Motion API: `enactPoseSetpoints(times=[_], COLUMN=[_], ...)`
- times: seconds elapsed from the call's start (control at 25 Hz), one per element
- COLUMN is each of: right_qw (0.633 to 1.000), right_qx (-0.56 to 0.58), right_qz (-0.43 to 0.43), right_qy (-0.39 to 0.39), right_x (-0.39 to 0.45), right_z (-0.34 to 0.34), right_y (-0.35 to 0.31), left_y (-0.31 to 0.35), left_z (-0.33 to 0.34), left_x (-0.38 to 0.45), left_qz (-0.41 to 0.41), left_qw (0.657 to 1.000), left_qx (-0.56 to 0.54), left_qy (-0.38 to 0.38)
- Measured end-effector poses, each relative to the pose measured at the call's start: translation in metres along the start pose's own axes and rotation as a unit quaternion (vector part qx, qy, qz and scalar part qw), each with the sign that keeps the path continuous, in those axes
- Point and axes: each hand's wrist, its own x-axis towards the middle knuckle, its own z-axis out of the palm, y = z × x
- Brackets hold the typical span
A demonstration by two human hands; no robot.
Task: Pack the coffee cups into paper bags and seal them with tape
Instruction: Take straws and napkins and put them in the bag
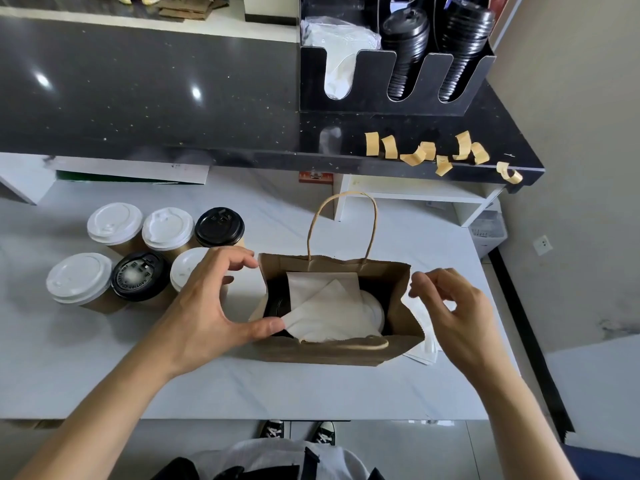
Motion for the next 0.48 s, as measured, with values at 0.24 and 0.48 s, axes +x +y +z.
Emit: enactPoseSetpoints(times=[0.24, 0.48], right_qw=[0.996, 0.989], right_qx=[0.048, -0.007], right_qz=[0.017, -0.024], right_qy=[-0.074, -0.148], right_x=[-0.015, -0.014], right_z=[0.005, 0.001], right_y=[0.004, 0.017], left_y=[-0.007, -0.013], left_z=[0.001, 0.005], left_x=[-0.002, 0.005], left_qz=[-0.026, -0.025], left_qw=[0.994, 0.994], left_qx=[0.049, 0.057], left_qy=[-0.089, -0.086])
